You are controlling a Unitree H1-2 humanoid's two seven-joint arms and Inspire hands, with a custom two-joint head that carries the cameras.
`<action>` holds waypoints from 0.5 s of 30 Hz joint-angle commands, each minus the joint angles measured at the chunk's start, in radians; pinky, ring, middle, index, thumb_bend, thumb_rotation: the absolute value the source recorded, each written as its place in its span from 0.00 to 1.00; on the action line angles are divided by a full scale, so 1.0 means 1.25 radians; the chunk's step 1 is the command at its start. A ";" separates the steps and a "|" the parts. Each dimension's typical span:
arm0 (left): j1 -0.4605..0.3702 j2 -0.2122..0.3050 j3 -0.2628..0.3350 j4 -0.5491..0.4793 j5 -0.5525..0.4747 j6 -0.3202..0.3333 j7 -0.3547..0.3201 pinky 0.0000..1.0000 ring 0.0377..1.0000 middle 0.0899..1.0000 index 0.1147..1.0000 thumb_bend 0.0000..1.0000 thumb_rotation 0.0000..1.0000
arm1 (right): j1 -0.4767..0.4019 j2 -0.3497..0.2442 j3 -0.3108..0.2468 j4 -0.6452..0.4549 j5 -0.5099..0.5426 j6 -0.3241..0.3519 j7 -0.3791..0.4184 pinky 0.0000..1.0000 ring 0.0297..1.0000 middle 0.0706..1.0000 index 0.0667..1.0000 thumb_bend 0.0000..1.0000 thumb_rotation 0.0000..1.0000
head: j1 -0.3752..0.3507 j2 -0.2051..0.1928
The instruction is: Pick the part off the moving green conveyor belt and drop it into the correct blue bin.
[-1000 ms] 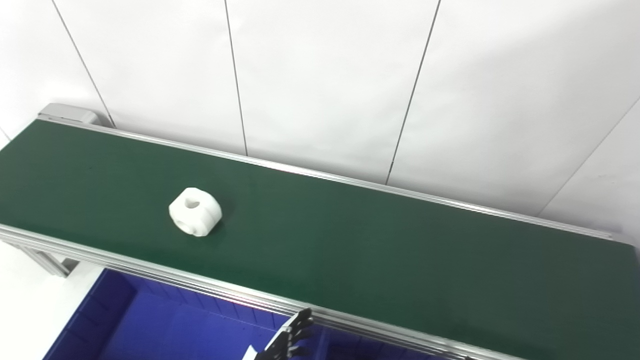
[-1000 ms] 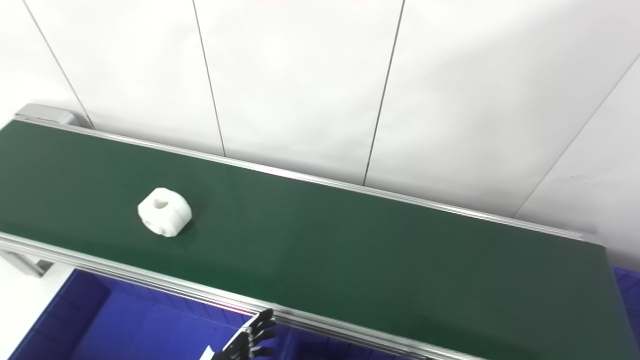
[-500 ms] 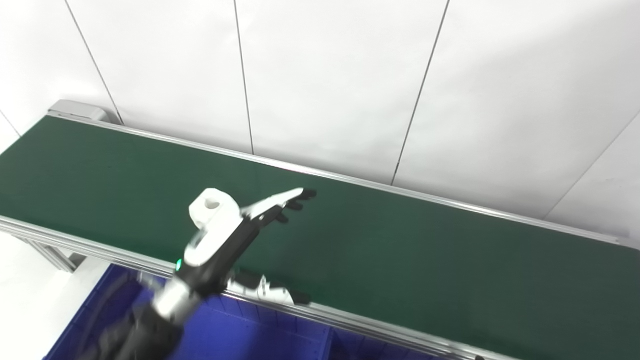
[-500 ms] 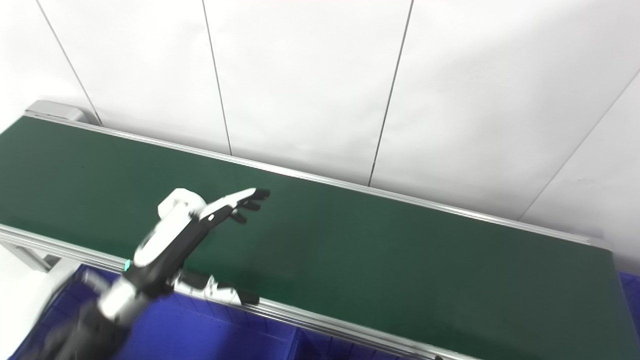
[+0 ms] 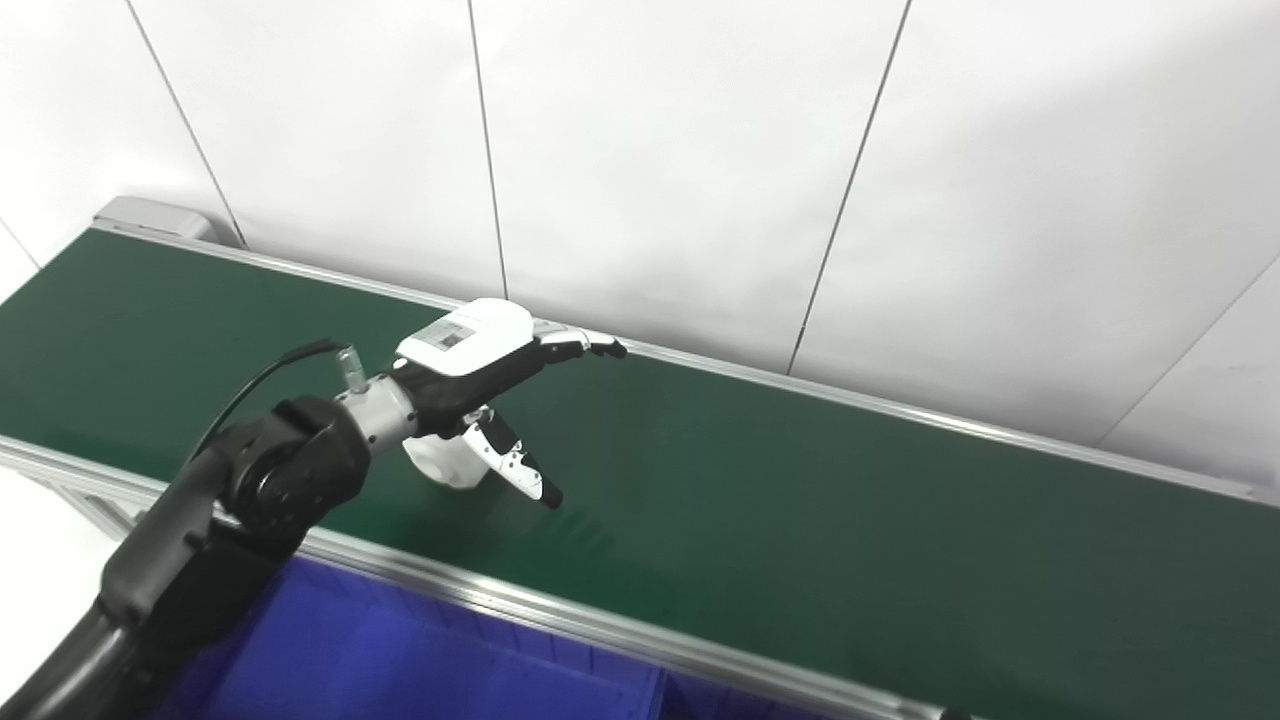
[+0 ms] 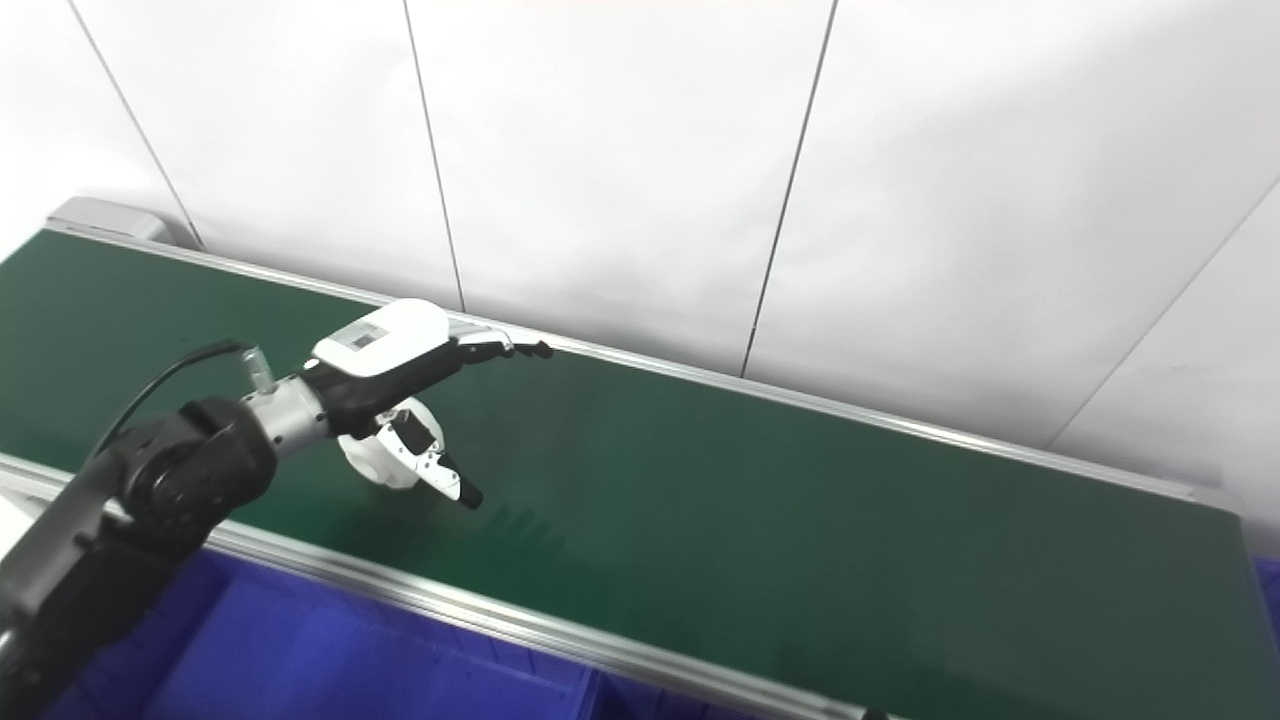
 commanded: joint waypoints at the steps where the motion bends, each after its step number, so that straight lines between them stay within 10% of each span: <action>1: -0.045 0.028 -0.003 0.023 0.008 -0.015 0.008 0.77 0.84 0.86 0.86 1.00 0.31 | 0.007 0.006 0.000 -0.030 0.000 0.001 0.000 1.00 1.00 1.00 1.00 0.83 1.00 | -0.004 0.000; 15: -0.112 0.032 -0.082 0.270 0.046 -0.081 0.032 0.87 0.90 0.89 0.88 0.99 0.36 | 0.011 0.010 0.002 -0.044 0.001 0.008 0.003 1.00 1.00 1.00 1.00 0.82 1.00 | -0.016 0.012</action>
